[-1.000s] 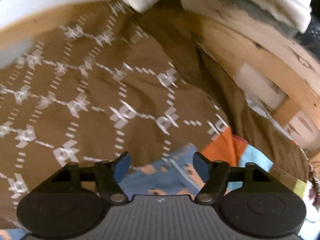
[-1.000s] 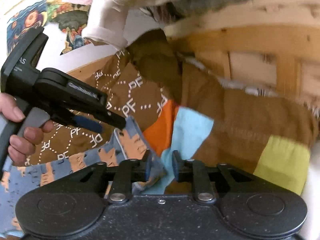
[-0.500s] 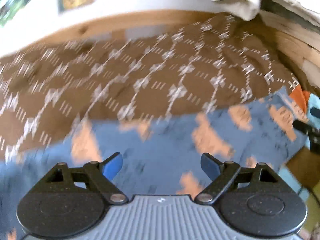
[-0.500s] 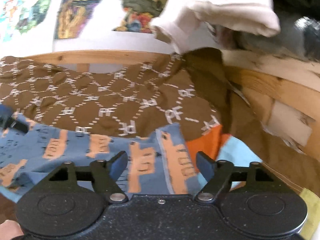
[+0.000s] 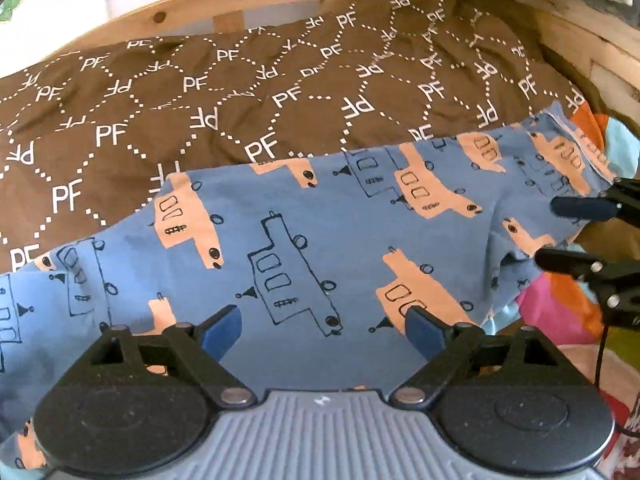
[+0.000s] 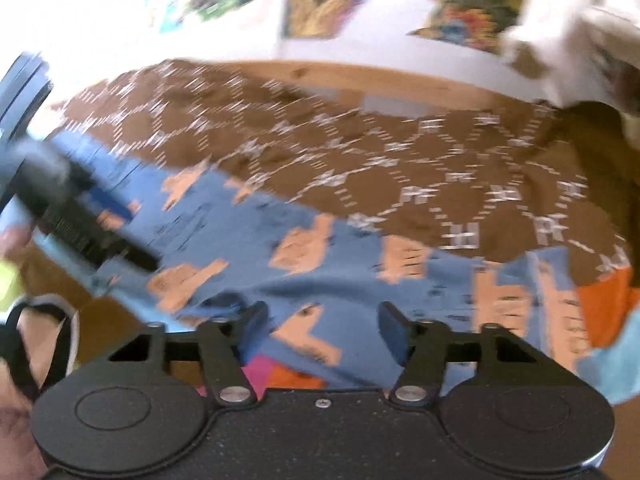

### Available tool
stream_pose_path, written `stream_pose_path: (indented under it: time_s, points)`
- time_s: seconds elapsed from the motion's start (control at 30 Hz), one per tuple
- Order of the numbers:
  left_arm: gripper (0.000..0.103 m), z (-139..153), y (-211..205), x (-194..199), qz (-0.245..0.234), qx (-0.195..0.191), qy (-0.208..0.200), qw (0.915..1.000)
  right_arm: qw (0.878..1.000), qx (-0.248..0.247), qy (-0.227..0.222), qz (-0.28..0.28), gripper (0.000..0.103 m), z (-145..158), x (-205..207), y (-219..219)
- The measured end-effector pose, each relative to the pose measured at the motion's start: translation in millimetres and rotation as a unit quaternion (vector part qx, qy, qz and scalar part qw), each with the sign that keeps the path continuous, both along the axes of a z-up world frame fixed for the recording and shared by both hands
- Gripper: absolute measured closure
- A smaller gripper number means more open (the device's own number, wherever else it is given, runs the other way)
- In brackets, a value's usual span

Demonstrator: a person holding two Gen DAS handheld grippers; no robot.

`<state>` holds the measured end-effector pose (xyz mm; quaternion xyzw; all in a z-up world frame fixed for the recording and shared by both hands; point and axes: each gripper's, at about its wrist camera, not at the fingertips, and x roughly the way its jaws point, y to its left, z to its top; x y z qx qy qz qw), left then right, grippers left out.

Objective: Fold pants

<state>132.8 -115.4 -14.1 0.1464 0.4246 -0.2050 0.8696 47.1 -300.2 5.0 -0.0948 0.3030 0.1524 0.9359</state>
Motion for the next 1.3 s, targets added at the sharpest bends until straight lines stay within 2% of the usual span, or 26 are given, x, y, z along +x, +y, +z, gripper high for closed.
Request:
stream_pose_path:
  time_s: [0.03,0.2,0.23,0.27,0.37,0.47,0.57,0.63,0.67,0.73,0.8,0.87,0.97,1.03,1.1,1.17,1.23,1.3]
  points:
    - [0.01,-2,0,0,-0.002,0.007,0.0,1.0,1.0,-0.009,0.005,0.01,0.053,-3,2,5]
    - [0.01,-10,16,7,0.027,0.012,0.024,0.9993,0.998,-0.062,0.007,0.024,0.077,-13,8,20]
    - [0.01,-11,20,8,0.035,0.011,0.029,0.9989,0.998,-0.064,0.008,0.024,0.083,-12,8,20]
    - [0.01,-12,24,8,0.044,0.009,0.033,0.9984,0.997,-0.066,0.009,0.027,0.096,-11,7,19]
    - [0.01,-14,34,10,0.06,0.006,0.04,0.9974,0.995,-0.097,0.001,0.037,0.102,-3,-3,18]
    - [0.009,-13,39,9,0.06,0.014,0.041,0.9973,0.994,-0.102,0.0,0.047,0.102,5,-14,15]
    - [0.009,-12,40,9,0.057,0.025,0.039,0.9973,0.99,-0.114,0.046,0.065,0.081,-7,-11,15]
    - [0.009,-11,40,10,0.06,0.025,0.039,0.9971,0.99,-0.118,0.044,0.063,0.08,-5,-13,9]
    - [0.009,-11,40,11,0.061,0.023,0.041,0.997,0.993,-0.103,0.038,0.045,0.079,1,-12,2]
    - [0.009,-11,40,11,0.063,0.021,0.041,0.997,0.998,-0.057,0.025,-0.009,0.069,13,-7,-19]
    - [0.009,-7,39,11,0.061,0.015,0.038,0.9973,0.997,-0.034,0.0,-0.074,0.048,21,-2,-40]
    - [0.007,-2,37,9,0.053,0.001,0.029,0.9981,0.992,-0.041,-0.015,-0.116,0.036,24,0,-54]
    - [0.004,0,28,12,0.054,0.005,0.015,0.9984,0.982,-0.065,-0.019,-0.174,0.033,17,7,-72]
    - [0.004,-8,21,18,0.059,0.034,0.025,0.9974,0.975,-0.094,0.016,-0.202,0.033,4,20,-83]
    - [0.003,-19,19,23,0.068,0.063,0.035,0.9951,0.968,-0.112,0.024,-0.223,0.031,-4,27,-92]
    - [0.005,-14,26,24,0.079,0.049,0.031,0.9952,0.965,-0.11,0.003,-0.237,0.028,3,26,-94]
    - [0.005,-2,34,22,0.083,0.023,0.01,0.9962,0.965,-0.12,-0.046,-0.229,0.02,10,17,-85]
    - [0.004,13,41,21,0.073,0.001,-0.025,0.997,0.971,-0.102,-0.086,-0.2,0.004,16,6,-75]
